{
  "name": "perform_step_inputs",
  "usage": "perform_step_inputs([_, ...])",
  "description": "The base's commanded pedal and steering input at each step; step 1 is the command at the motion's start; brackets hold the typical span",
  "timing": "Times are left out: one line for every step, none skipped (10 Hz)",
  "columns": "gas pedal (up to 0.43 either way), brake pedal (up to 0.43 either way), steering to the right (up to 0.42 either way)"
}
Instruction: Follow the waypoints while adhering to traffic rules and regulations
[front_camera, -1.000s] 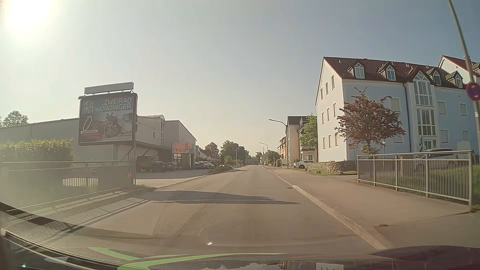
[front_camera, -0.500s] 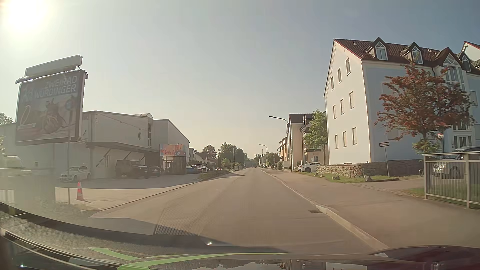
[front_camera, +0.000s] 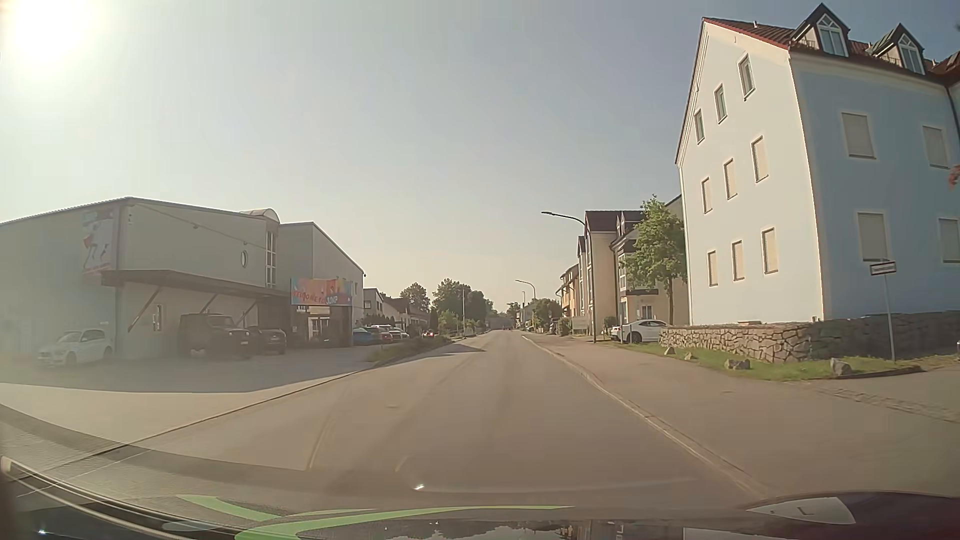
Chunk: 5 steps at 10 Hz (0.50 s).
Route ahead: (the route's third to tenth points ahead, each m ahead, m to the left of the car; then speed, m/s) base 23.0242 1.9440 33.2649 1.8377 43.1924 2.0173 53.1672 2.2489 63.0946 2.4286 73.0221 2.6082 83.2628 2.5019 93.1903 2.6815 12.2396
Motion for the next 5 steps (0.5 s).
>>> perform_step_inputs([0.15, 0.0, 0.003])
perform_step_inputs([0.15, 0.0, 0.003])
perform_step_inputs([0.15, 0.0, 0.003])
perform_step_inputs([0.15, 0.0, 0.002])
perform_step_inputs([0.15, 0.0, 0.003])
